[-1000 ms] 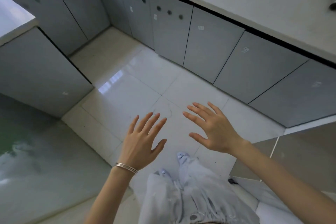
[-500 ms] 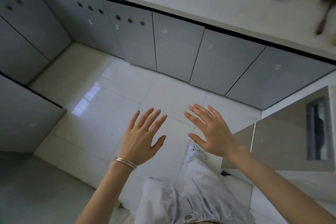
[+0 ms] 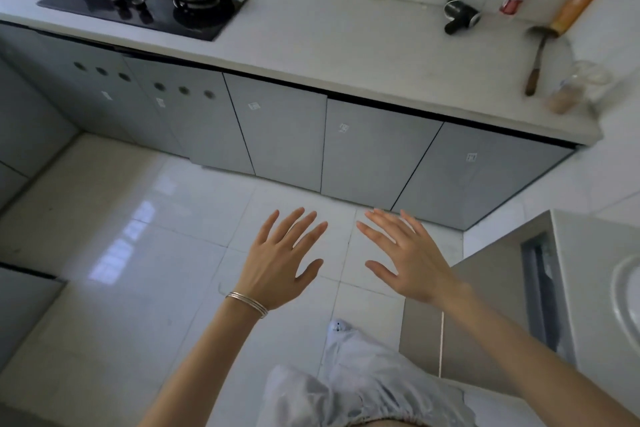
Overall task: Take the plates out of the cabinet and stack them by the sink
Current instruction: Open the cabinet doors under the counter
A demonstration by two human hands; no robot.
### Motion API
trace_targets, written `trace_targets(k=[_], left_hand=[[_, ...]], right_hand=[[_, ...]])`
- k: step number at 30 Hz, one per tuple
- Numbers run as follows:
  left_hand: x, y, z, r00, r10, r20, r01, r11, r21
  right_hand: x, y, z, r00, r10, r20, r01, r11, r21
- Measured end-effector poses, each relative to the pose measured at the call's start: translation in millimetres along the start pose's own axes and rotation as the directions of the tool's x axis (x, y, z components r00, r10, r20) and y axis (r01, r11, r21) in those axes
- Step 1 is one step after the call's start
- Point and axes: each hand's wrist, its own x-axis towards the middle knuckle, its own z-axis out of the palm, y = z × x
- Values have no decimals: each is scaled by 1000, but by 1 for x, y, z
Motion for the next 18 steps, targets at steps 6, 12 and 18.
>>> trace_targets(k=[6,12,18], left_hand=[[63,10,2,999,41,-10,-41,999,9],[96,3,-1,998,62,-23,-61,997,40],[109,-13,10,997,73,2,-73,997,36]], right_hand=[[7,56,-14,998,49,-48,-49,999,10],[14,82,-16,991,101,-91,-100,995,16],[32,86,-4,989,130,-77,-128,991,31]])
